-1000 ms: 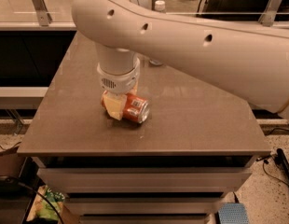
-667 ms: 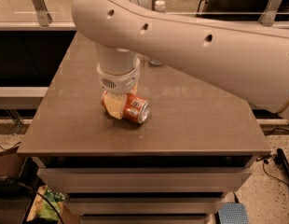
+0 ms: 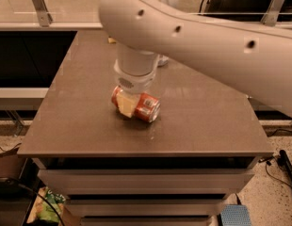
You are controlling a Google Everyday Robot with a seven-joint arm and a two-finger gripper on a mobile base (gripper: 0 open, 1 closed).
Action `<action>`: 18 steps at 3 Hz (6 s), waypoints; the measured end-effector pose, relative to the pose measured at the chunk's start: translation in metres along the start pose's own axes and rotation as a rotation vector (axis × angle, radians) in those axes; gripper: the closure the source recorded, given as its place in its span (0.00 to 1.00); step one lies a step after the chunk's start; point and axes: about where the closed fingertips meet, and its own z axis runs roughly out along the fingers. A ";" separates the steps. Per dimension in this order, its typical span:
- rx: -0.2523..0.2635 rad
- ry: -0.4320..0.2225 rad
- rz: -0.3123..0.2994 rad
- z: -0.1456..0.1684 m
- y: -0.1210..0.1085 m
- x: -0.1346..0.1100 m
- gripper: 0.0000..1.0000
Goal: Place coke can upright
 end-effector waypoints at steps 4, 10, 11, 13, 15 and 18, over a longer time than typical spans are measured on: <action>0.167 -0.311 0.097 -0.082 -0.066 0.072 1.00; 0.034 -0.923 -0.017 -0.098 -0.087 0.023 1.00; -0.006 -0.995 -0.027 -0.087 -0.086 0.020 1.00; -0.024 -1.136 -0.094 -0.082 -0.072 0.001 1.00; -0.051 -1.251 -0.140 -0.073 -0.081 -0.015 1.00; -0.139 -1.290 -0.017 -0.025 -0.103 -0.011 1.00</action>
Offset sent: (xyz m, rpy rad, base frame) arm 0.0082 -0.0987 0.0565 0.1798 -0.2365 -0.1024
